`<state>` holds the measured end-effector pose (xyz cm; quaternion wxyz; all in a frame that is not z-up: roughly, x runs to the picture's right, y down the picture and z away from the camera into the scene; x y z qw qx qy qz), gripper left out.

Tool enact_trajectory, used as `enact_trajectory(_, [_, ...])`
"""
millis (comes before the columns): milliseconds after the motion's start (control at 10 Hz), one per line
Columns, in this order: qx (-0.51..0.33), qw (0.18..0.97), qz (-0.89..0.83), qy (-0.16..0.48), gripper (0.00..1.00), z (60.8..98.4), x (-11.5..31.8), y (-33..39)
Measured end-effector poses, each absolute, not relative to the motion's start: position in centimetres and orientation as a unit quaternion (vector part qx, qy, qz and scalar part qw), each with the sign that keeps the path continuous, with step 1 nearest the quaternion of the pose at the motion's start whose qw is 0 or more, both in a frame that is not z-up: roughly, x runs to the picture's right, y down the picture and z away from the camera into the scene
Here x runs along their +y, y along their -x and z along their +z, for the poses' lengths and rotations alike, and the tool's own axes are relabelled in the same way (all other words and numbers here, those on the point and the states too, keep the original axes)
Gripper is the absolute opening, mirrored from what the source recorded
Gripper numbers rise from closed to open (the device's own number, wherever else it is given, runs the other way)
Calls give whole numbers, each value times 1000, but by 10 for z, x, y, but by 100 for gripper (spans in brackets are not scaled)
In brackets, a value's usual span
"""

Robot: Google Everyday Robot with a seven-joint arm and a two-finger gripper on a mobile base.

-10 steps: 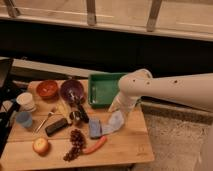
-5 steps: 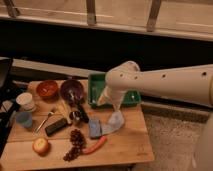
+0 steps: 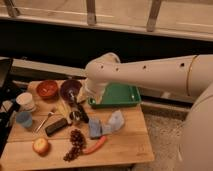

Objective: Place banana in metal cup

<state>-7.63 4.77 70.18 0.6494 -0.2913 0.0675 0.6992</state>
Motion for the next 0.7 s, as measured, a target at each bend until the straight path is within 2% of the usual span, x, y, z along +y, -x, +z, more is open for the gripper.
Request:
enact_trajectory(400, [56,660,686,302,63,707,46,76])
enact_trajectory(700, [39,685,651,324,63,720,37,118])
